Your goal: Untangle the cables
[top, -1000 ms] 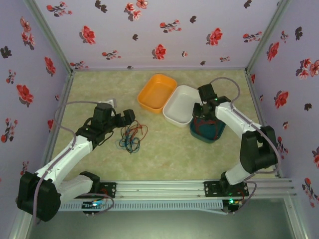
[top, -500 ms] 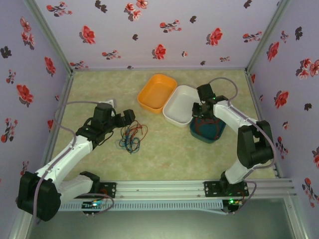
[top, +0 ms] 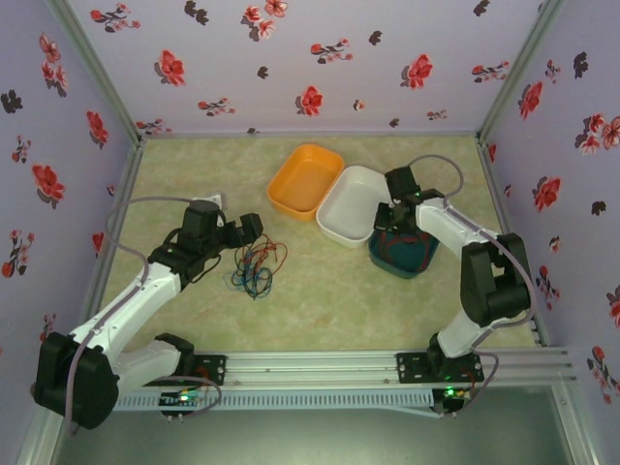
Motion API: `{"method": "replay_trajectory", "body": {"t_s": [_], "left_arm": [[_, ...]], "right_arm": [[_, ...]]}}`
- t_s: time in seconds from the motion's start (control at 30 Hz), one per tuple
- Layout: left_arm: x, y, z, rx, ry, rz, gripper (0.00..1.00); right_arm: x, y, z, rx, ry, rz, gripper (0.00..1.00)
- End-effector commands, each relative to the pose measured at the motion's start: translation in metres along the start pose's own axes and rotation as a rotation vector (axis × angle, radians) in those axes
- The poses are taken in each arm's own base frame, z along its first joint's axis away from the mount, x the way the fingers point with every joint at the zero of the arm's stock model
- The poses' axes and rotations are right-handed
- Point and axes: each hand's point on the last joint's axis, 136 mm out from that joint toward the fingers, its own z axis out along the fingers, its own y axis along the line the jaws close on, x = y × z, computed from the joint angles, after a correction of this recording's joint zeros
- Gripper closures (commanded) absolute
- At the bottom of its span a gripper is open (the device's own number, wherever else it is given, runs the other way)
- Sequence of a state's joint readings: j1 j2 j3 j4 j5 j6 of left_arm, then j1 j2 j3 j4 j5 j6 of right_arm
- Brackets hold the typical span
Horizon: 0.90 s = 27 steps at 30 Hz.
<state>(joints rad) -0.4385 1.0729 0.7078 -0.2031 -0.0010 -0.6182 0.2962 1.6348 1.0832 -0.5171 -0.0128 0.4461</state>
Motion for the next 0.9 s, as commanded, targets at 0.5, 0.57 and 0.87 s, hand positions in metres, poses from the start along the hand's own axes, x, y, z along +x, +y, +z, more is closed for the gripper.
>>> {"method": "replay_trajectory", "body": {"t_s": [0.5,0.57,0.87], "left_arm": [[-0.010,0.003,-0.006,-0.022,-0.030,-0.006,0.00],[-0.011,0.003,-0.008,-0.023,-0.035,-0.013,0.00],[-0.007,0.010,-0.006,-0.040,-0.027,-0.045,0.00]], "right_arm": [[-0.007,-0.004,-0.015,-0.022,-0.038,0.032,0.82],[-0.010,-0.004,-0.029,-0.020,-0.063,0.029,0.80],[-0.020,0.002,-0.093,-0.049,-0.199,-0.003,0.70]]}}
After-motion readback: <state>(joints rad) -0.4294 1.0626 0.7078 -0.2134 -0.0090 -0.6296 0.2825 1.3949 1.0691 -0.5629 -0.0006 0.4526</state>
